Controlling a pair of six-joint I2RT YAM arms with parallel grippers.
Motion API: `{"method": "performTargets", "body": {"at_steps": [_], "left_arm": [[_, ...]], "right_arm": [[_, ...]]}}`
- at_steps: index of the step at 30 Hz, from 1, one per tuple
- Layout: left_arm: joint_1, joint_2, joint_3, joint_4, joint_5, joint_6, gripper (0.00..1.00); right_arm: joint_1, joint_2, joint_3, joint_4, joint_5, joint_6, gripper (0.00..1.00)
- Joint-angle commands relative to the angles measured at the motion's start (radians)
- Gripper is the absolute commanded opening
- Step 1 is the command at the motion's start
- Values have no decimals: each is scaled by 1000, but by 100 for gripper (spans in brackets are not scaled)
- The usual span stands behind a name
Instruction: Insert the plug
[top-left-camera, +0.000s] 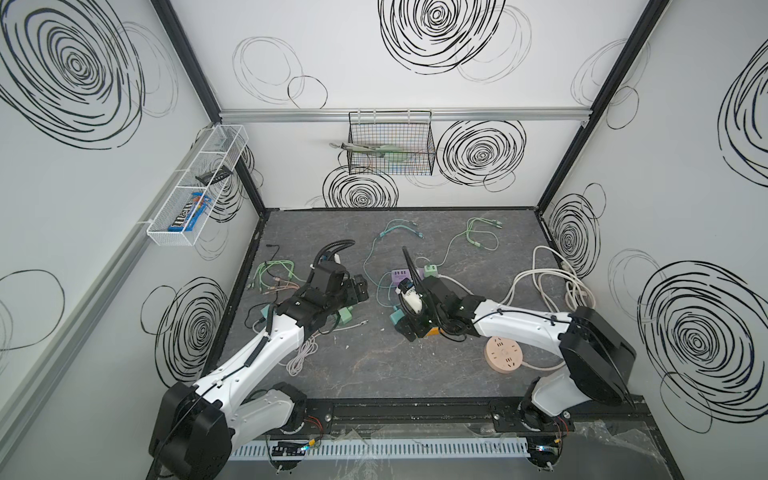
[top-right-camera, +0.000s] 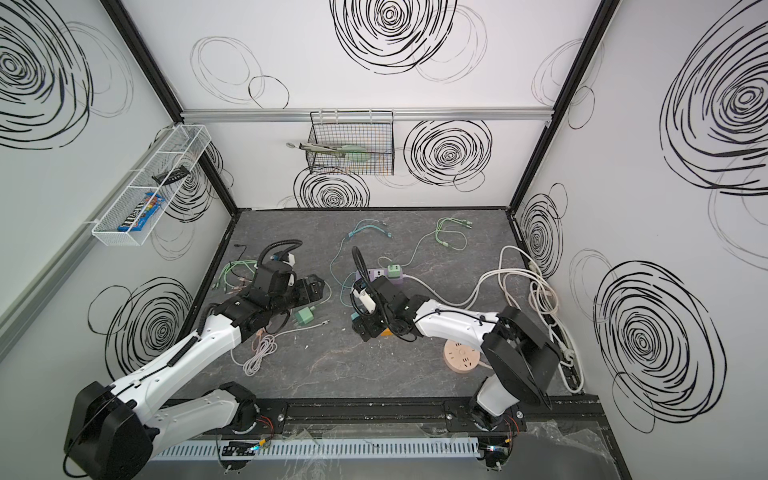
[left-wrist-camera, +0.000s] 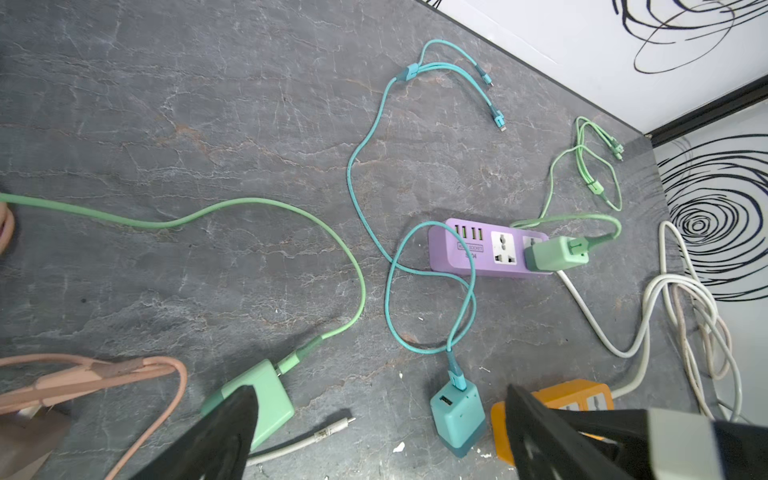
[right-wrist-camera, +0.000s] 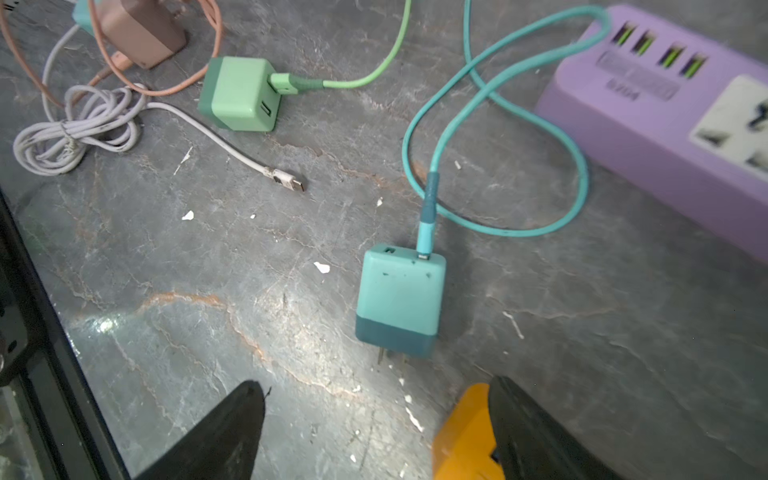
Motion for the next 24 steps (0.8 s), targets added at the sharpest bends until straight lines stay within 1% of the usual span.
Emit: {"method": "performTargets", "body": {"at_steps": [1, 3, 6, 9, 12, 15, 20, 24], "left_arm": [[6, -1, -23, 59, 3, -4, 96], [6, 4, -34, 78, 23, -6, 96], [5, 8, -49, 107, 56, -7, 96], [6, 20, -45, 106, 69, 3, 96], [6, 29, -43, 93, 69, 10, 96], [6, 28, -45, 87, 61, 9, 96], [10, 27, -43, 86, 70, 10, 96], [22, 35, -34, 91, 125, 32, 96]], "right_arm": [[9, 70, 48, -120, 14, 29, 86], [23, 92, 62, -115, 28, 33, 85], [39, 134, 98, -127, 84, 31, 85], [40, 172, 120, -111, 81, 30, 84], [45, 196, 125, -92, 84, 34, 81], [50, 205, 120, -73, 113, 30, 76], [54, 202, 103, -33, 137, 8, 62], [56, 162, 73, 15, 140, -23, 46]]}}
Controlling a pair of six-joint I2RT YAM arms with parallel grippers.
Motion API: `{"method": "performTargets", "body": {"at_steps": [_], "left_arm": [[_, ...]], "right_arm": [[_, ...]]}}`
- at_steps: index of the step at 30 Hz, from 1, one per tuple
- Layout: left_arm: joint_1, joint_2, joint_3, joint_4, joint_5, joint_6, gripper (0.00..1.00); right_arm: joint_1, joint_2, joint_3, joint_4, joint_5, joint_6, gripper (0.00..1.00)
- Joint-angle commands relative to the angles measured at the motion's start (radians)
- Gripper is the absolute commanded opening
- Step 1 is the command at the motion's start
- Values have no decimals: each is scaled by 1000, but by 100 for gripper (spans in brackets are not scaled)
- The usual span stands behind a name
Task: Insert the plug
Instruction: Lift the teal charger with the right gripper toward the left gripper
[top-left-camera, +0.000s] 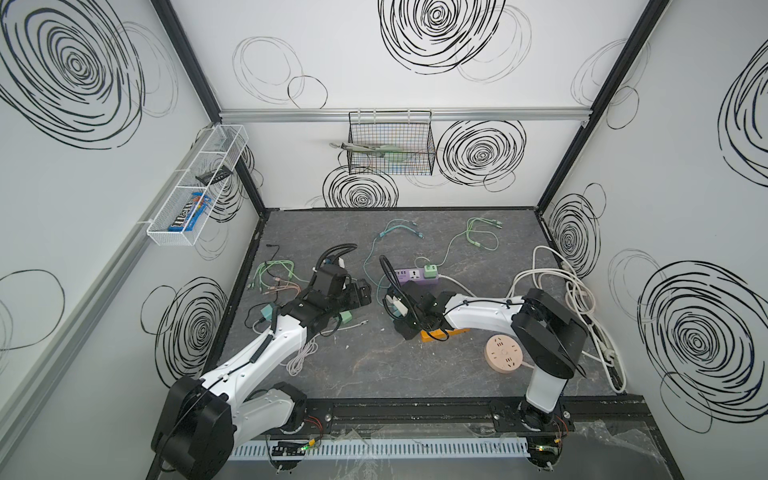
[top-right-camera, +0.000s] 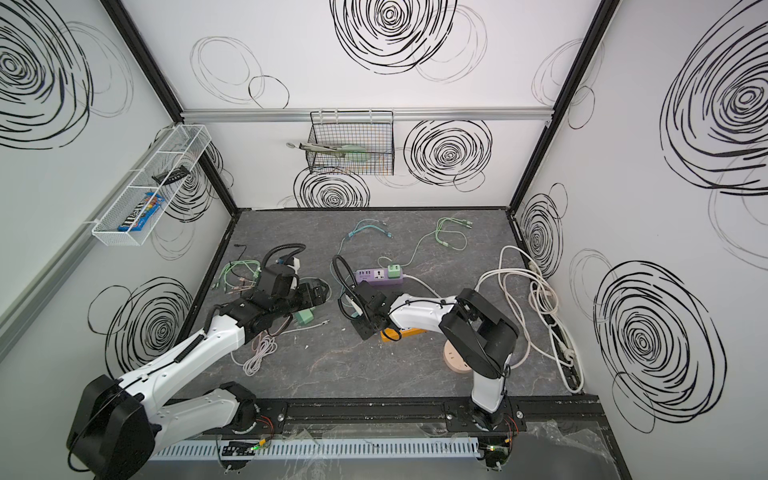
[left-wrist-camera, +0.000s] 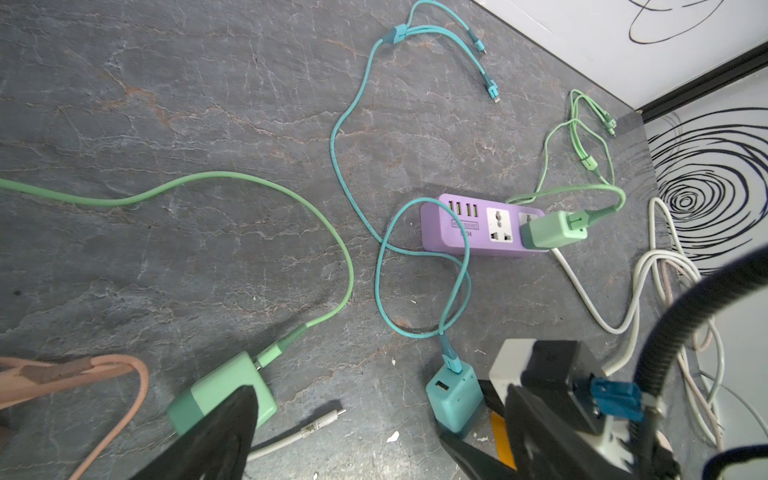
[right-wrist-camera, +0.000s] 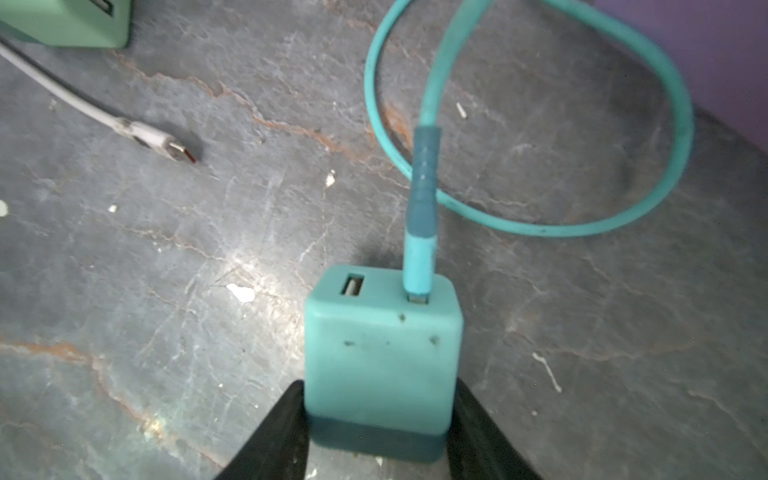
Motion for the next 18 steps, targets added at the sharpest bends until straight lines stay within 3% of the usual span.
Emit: {"method": "performTargets", "body": {"at_steps": [1, 8, 13, 18], "left_arm": [[17, 11, 12, 36, 54, 35, 96], [42, 11, 68, -8, 198, 161, 96], [41, 8, 111, -34, 395, 286, 100], [29, 15, 140, -45, 582, 371, 95]], "right_arm": [[8, -49, -35, 61, 11, -42, 43], [6, -204, -132, 181, 9, -183, 34], [6, -322, -201, 244, 23, -333, 33], [7, -398, -234, 289, 15, -425, 33]]}}
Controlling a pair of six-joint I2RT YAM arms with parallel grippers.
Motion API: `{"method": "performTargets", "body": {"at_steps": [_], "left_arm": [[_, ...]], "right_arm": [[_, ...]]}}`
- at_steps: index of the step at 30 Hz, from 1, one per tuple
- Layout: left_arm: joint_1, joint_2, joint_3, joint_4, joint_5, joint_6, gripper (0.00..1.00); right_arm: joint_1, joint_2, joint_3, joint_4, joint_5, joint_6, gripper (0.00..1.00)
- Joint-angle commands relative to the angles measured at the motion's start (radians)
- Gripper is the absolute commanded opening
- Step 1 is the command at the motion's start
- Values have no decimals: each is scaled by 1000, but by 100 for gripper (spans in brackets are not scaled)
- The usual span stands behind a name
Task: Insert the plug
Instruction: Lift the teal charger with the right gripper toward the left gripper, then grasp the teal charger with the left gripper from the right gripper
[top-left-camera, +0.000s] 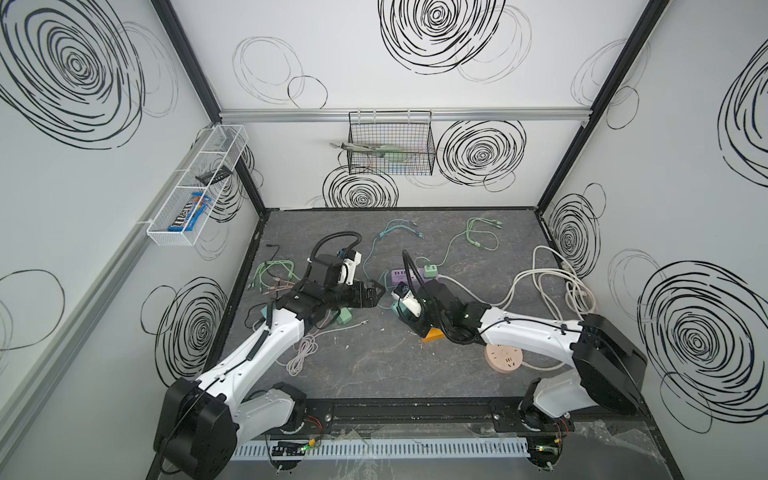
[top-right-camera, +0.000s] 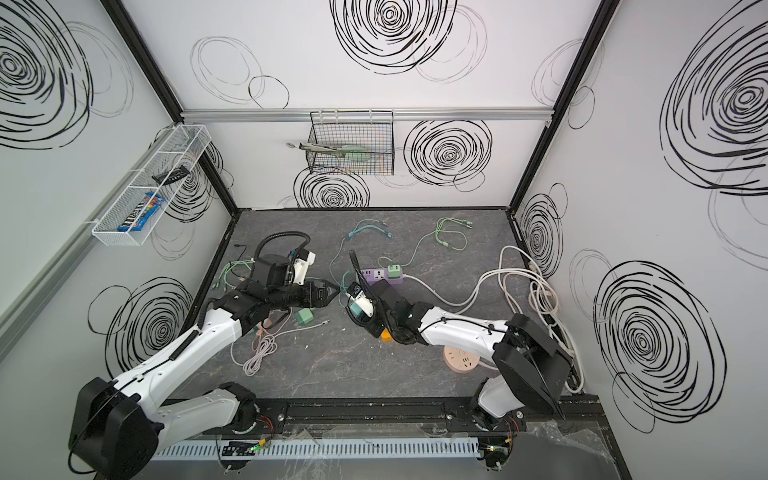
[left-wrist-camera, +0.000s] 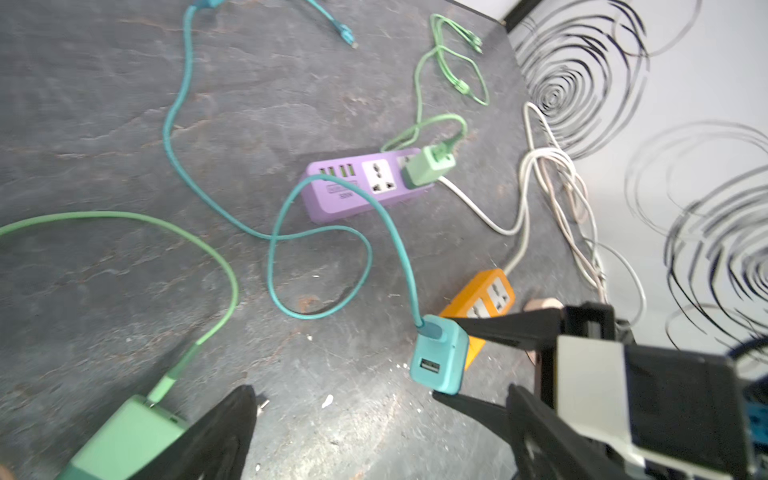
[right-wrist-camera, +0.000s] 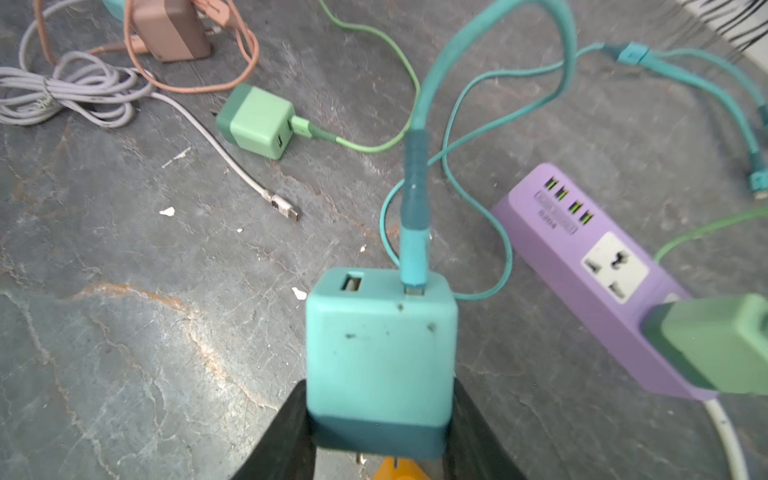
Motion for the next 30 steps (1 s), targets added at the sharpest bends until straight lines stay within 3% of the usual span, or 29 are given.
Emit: {"method": "performTargets", "body": {"at_steps": [1, 14, 25, 30], "left_arm": [[-14, 5, 40, 0, 177, 103, 95], [-109, 54, 80, -15, 226, 167, 89], [-125, 59, 82, 4, 312, 200, 70], [-123, 62, 95, -45, 204, 230, 69]], "right_arm": [[7, -62, -31, 80, -13, -124, 33], [19, -181, -93, 132, -49, -378, 33], [22, -218, -99, 123, -95, -476, 34], [22, -226, -96, 137, -80, -473, 34]]}}
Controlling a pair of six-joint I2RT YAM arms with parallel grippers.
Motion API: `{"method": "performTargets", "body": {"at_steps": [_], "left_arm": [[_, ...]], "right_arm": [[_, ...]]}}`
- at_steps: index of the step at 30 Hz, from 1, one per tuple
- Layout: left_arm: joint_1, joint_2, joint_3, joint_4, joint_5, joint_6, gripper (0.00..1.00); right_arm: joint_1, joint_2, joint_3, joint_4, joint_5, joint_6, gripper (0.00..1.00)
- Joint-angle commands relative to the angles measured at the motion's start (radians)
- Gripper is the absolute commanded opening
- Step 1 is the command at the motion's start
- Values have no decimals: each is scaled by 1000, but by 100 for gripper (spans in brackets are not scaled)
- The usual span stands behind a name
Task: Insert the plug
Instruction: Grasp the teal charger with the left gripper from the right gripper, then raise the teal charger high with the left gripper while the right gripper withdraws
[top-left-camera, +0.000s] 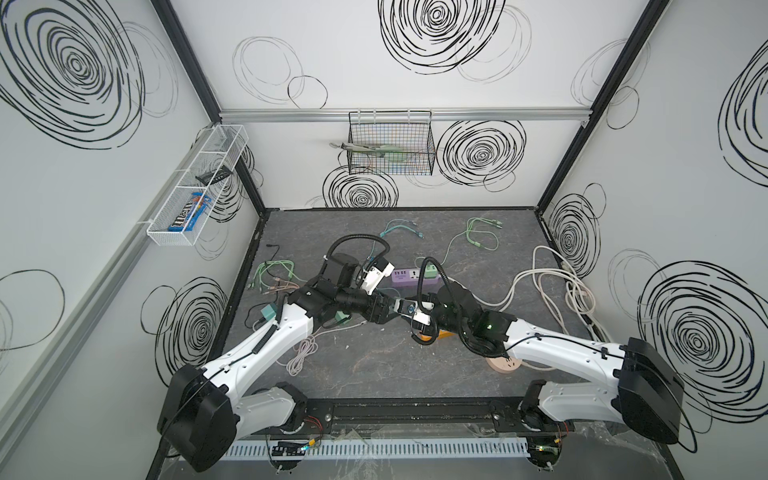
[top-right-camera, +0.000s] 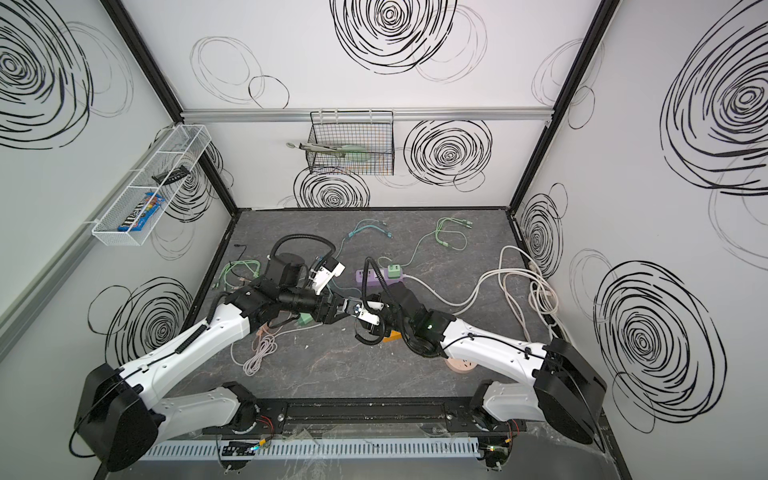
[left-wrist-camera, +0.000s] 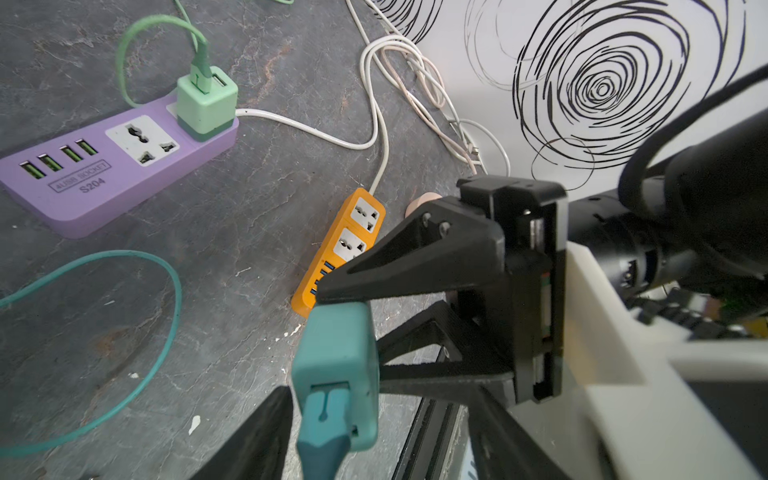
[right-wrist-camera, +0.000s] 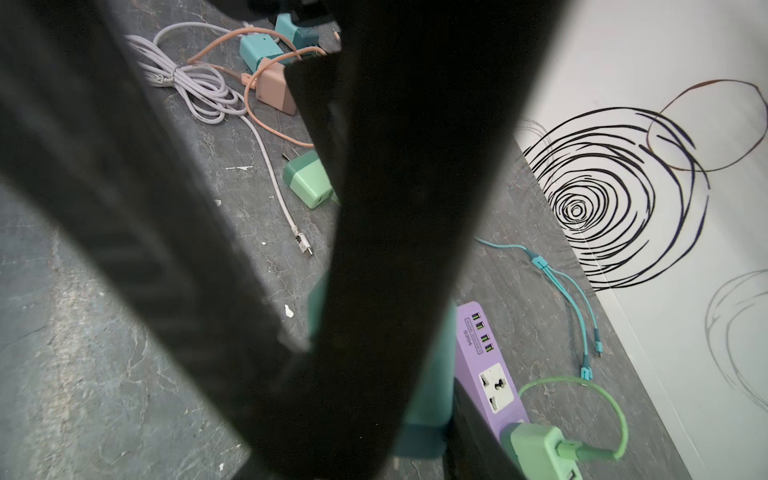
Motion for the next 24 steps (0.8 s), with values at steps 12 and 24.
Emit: {"method": "performTargets", "body": {"at_steps": [12, 24], "left_arm": [[-15, 29, -7, 131, 9, -54, 46], [-7, 36, 15, 80, -28, -15, 0]], "right_arm": [[11, -34, -12, 107, 3, 28, 34], [12, -28, -8, 104, 6, 39, 37]]}}
